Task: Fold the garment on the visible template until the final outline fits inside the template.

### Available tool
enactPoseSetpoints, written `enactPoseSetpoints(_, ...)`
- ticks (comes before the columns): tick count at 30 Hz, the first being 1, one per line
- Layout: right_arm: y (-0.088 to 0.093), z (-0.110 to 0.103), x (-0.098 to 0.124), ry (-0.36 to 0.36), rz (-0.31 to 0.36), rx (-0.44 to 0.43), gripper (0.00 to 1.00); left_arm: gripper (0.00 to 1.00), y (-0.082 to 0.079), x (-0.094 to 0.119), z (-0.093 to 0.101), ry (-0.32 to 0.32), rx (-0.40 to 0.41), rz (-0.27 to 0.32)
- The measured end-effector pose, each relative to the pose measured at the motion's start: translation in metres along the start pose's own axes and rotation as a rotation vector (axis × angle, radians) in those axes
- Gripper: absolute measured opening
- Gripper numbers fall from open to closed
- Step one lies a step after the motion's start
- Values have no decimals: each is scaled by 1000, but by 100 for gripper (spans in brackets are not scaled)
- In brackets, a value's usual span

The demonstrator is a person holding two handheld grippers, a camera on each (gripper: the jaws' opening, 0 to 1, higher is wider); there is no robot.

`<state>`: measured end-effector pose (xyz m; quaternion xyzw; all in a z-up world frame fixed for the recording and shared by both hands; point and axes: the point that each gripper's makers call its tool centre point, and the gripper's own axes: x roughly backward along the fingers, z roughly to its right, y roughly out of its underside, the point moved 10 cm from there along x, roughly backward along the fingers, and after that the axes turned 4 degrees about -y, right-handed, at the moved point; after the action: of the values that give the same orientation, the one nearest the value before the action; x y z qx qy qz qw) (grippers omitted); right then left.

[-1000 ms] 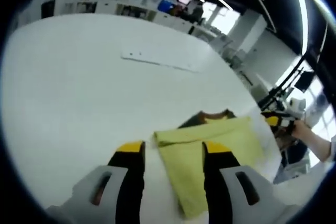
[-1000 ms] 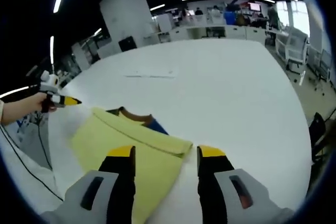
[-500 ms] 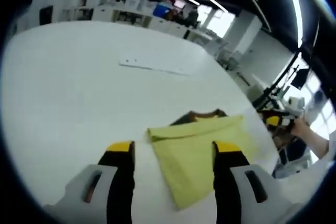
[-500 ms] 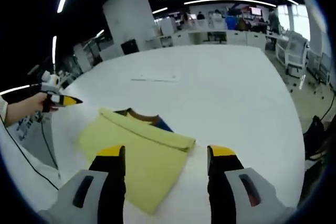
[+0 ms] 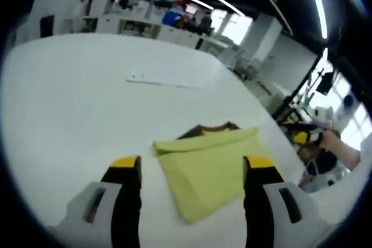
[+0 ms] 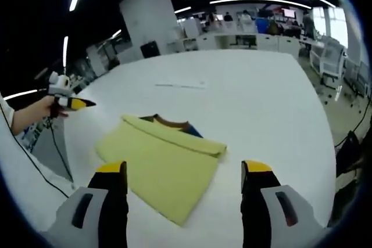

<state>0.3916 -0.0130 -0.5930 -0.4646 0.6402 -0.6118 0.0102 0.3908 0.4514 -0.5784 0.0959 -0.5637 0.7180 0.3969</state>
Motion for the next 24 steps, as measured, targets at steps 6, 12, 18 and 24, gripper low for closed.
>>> enactPoseSetpoints(6,1,-4,14,-1,7,-3,87,75,8,13,7,-5,-20,9)
enactPoseSetpoints(12,4,-9,25,-6,13,-1,96,83,11,27,14,-14,-26,18)
enactPoseSetpoints(18,8,-18,39,-13,-1,9,99,90,18,45,26,-31,-47,11)
enactPoseSetpoints(24,15,-25,50,-11,-3,15,100,99,27,52,35,-39,-47,-10)
